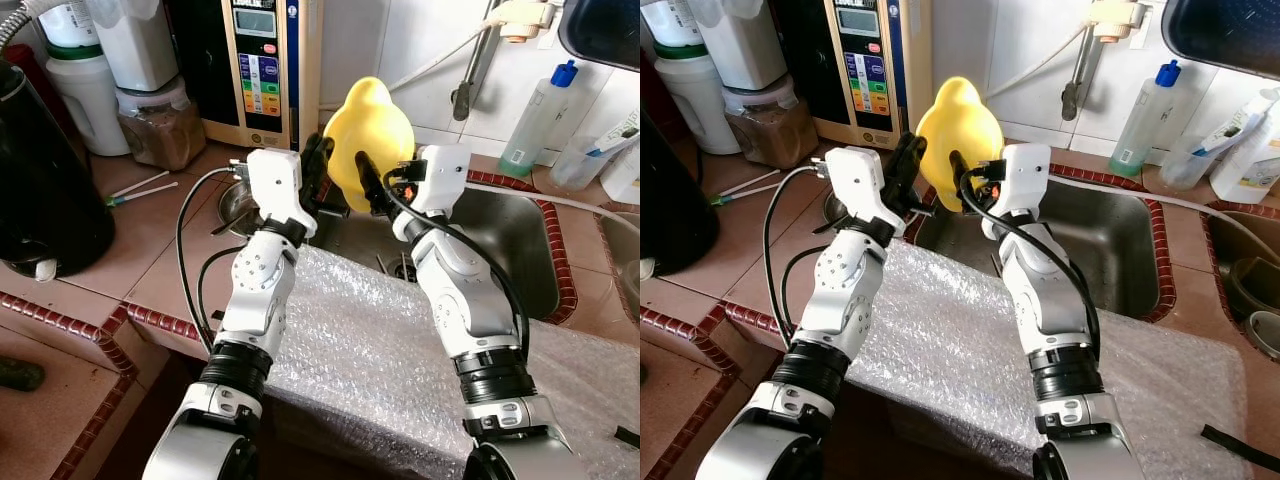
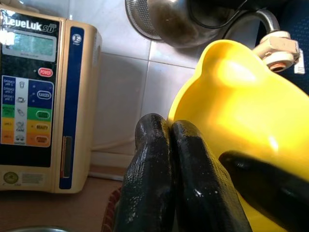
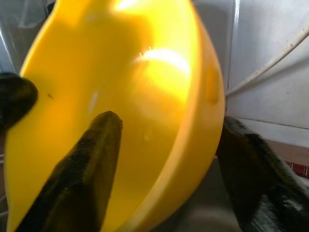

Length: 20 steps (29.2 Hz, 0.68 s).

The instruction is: Kitchen organization

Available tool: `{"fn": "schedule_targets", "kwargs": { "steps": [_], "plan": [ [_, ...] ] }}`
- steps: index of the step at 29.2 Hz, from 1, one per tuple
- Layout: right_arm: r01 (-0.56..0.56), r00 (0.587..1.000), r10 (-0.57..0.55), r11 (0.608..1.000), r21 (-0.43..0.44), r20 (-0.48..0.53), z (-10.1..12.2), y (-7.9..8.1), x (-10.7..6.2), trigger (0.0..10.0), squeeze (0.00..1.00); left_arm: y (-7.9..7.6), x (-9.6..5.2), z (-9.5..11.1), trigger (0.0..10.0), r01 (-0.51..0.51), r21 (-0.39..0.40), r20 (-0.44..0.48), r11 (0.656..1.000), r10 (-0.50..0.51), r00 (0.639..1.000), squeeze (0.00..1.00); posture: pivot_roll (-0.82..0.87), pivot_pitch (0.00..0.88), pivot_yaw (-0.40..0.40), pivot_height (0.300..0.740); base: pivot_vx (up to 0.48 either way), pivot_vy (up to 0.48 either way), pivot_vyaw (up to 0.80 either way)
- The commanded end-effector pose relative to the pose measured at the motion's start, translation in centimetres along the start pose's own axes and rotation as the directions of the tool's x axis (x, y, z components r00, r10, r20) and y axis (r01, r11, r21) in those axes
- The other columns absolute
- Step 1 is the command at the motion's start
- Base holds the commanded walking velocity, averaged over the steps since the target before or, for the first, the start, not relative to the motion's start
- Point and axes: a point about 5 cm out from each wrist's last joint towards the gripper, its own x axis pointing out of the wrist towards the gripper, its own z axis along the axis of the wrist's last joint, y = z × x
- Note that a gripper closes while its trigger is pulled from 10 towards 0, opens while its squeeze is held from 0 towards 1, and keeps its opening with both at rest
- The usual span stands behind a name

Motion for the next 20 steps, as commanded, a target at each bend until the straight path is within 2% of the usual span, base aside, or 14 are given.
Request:
{"fn": "schedule_targets", "kwargs": {
  "steps": [1, 10, 20],
  "plan": [
    [0.030, 1.000, -0.030, 1.000, -0.005, 0.002, 0.02, -0.52, 0.09, 0.0, 0.00, -0.57, 0.04, 0.30, 0.0, 0.029, -0.009, 0.011, 1.000, -0.029, 1.000, 0.00, 0.04, 0.000, -0.008, 0.740, 0.000, 0.000, 0.00],
    [0.063, 0.998, -0.063, 0.998, -0.004, 0.010, 0.16, -1.23, 0.17, 0.0, 0.00, 0.00, -0.08, -0.03, 0.0, -0.003, 0.051, -0.018, 0.999, 0.004, 1.000, 0.00, 0.04, 0.000, -0.005, 0.740, 0.000, 0.000, 0.00],
    [0.078, 0.997, -0.078, 0.997, 0.012, 0.023, 0.41, -1.46, 0.34, 0.0, 0.00, -0.29, -0.36, -0.07, 0.0, 0.019, 0.064, -0.013, 0.998, -0.019, 1.000, 0.00, 0.04, 0.000, -0.007, 0.740, 0.000, 0.000, 0.00]
  ]
}}
